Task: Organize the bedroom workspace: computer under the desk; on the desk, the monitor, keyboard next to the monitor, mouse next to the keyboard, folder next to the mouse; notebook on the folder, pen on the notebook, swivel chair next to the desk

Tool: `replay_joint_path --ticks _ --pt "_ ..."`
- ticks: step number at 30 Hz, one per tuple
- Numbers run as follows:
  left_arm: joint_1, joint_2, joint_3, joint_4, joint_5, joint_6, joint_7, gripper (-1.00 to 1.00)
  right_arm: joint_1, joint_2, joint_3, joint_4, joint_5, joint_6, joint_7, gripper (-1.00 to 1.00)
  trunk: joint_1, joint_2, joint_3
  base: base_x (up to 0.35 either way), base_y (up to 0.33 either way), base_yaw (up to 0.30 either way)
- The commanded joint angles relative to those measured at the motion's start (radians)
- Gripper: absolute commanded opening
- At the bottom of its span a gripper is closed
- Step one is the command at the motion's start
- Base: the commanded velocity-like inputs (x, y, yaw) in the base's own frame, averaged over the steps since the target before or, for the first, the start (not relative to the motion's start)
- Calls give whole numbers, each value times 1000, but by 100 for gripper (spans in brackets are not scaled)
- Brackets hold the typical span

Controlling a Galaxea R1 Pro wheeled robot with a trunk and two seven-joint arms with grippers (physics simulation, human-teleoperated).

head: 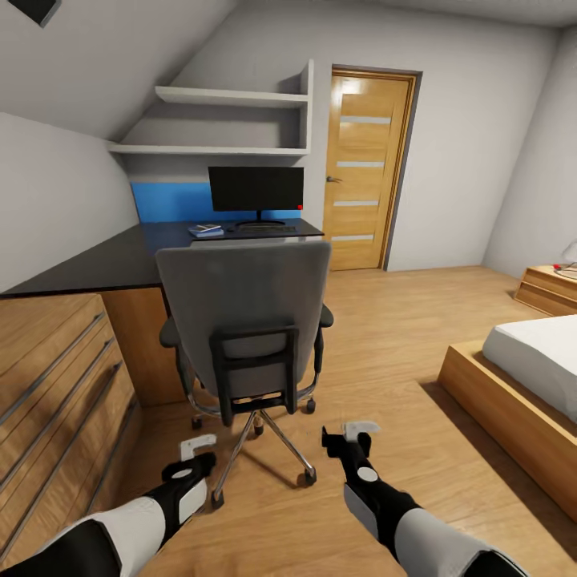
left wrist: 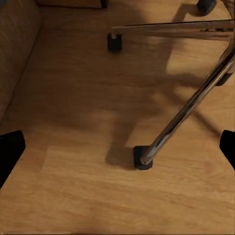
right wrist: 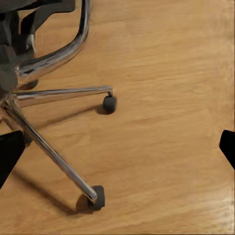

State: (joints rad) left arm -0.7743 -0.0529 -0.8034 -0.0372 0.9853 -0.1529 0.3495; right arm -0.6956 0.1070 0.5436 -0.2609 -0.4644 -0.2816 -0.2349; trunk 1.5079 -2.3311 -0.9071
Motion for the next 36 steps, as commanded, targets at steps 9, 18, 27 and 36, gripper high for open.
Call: replay_joint_path --ticks 9,18,27,36 --pt "-1 93 -11 16 199 -12 2 100 -1 -21 -106 -7 -9 -13 -41 100 0 0 -1 0 0 0" --pt "-1 102 -14 17 219 -16 -1 100 -1 -28 -109 -8 -5 -90 -38 100 0 0 -1 69 0 0" --pt "-1 103 -13 17 222 -17 0 100 -1 -30 -108 -7 -2 -108 -38 100 0 0 -1 279 0 0" --pt "-1 103 -11 16 224 -17 3 100 -1 -28 -106 -6 -1 -129 -40 100 0 0 -1 220 0 0"
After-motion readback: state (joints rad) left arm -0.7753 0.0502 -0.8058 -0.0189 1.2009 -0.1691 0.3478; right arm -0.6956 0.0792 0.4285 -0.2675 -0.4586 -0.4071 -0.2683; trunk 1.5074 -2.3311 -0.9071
